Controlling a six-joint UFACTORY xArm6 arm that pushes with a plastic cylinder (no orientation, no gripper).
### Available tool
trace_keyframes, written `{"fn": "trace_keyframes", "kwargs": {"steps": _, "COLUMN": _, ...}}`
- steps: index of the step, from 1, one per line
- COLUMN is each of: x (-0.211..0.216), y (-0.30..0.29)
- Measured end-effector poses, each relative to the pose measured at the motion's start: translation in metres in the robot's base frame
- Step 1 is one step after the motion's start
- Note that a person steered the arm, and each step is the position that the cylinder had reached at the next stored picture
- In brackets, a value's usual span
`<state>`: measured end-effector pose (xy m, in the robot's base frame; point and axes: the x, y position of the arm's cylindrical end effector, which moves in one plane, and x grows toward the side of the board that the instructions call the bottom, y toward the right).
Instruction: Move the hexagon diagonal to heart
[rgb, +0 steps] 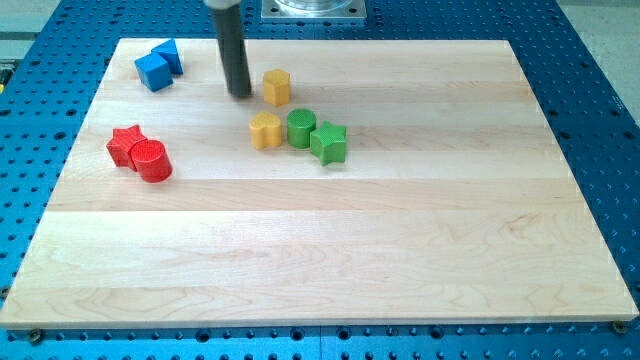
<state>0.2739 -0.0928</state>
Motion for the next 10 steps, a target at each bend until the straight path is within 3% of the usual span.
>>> {"fn": "trace_keyframes", "kwargs": {"steps": 1, "x": -0.008, "y": 0.059}}
{"fn": "trace_keyframes", "kwargs": {"steps": 2, "x": 0.099, "y": 0.016}}
{"fn": "trace_keyframes", "kwargs": {"steps": 3, "x": 0.086, "y": 0.027}}
{"fn": "trace_keyframes", "kwargs": {"steps": 4, "x": 0.056, "y": -0.023}}
{"fn": "trace_keyframes", "kwargs": {"steps": 5, "x": 0.105, "y": -0.066}}
{"fn": "trace_keyframes", "kwargs": {"steps": 6, "x": 0.147, "y": -0.042}}
{"fn": "trace_keyframes", "kwargs": {"steps": 7, "x": 0.148, "y": -0.06}}
{"fn": "trace_keyframes", "kwargs": {"steps": 8, "x": 0.2, "y": -0.064}}
{"fn": "trace_keyframes", "kwargs": {"steps": 9, "x": 0.211, "y": -0.093}}
{"fn": "trace_keyframes", "kwargs": {"steps": 10, "x": 0.268, "y": -0.089}}
